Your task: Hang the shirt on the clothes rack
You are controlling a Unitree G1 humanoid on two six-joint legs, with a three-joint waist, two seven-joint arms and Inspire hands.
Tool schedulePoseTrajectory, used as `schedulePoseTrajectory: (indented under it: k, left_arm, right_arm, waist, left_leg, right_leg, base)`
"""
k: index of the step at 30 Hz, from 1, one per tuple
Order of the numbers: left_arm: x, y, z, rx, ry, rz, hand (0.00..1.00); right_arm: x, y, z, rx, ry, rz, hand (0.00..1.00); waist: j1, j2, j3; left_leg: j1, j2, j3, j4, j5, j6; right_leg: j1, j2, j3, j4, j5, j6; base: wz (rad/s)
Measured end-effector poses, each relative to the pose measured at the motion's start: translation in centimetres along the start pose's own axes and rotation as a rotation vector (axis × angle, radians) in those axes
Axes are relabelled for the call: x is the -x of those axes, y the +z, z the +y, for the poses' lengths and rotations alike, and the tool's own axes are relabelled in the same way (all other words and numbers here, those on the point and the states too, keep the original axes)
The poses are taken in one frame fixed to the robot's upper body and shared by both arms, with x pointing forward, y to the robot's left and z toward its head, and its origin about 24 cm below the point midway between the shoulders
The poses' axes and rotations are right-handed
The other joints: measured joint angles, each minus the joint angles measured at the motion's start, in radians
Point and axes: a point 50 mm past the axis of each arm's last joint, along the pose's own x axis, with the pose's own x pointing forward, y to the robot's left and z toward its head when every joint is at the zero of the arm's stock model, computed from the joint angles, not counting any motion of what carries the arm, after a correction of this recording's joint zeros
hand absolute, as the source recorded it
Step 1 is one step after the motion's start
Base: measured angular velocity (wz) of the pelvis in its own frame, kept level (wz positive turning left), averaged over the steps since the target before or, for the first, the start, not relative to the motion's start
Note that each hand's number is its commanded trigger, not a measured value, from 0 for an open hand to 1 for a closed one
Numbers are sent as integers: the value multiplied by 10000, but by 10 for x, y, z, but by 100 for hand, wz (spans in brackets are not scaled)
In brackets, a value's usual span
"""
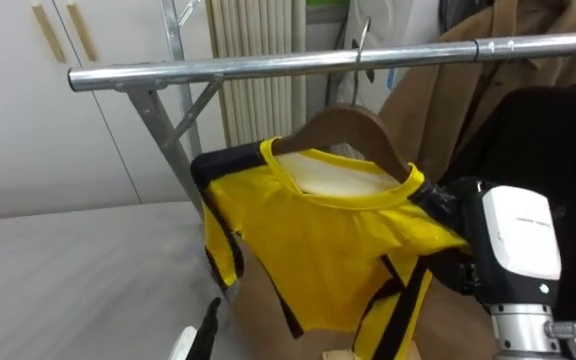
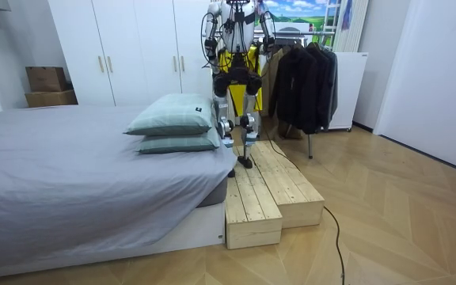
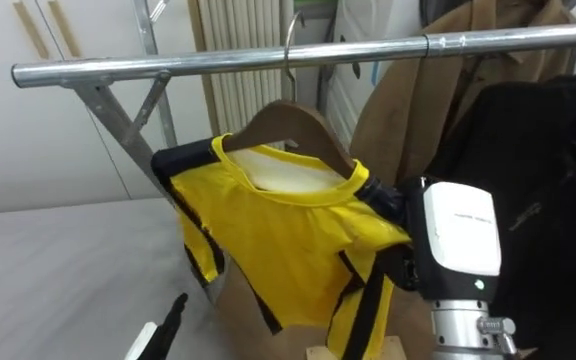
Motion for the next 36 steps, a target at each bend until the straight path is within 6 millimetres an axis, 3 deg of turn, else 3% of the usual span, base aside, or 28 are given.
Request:
schedulePoseTrajectory:
  k: [9,15,29,36]
  left_arm:
    - [0,-6,-2,108,-60,297,0]
    - [-1,-8,6,391,281,429,0]
    - [-1,-6,18,240,351,212,0]
    - [-1,-7,20,211,378,129,0]
  right_arm:
    - [-12,9,-13,-115,-438,-368,100]
    - [-13,8,-13,-390,-136,-250,100]
    - [-19,-1,-21,143,403,-605,100]
    - [-22,-8,-25,-878,577,-26,100]
  waist:
    - [102,-89,-14]
    - [76,-308,-78]
    - [53,-440,-62]
    - [108,-503,-29]
  left_leg:
    - [4,57,-84,-9,1,-1]
    - [72,68,-106,-7,1,-1]
    - [181,126,-133,-41,1,-1]
    - [134,189,-374,-95,8,-15]
  right_leg:
    - [106,4,-91,-221,33,-25]
    - [196,5,-104,-217,41,-39]
    - [435,-12,-257,-595,149,-38]
    - [536,-23,-471,-762,200,-94]
  base:
    - [2]
    - [0]
    - [1]
    - [10]
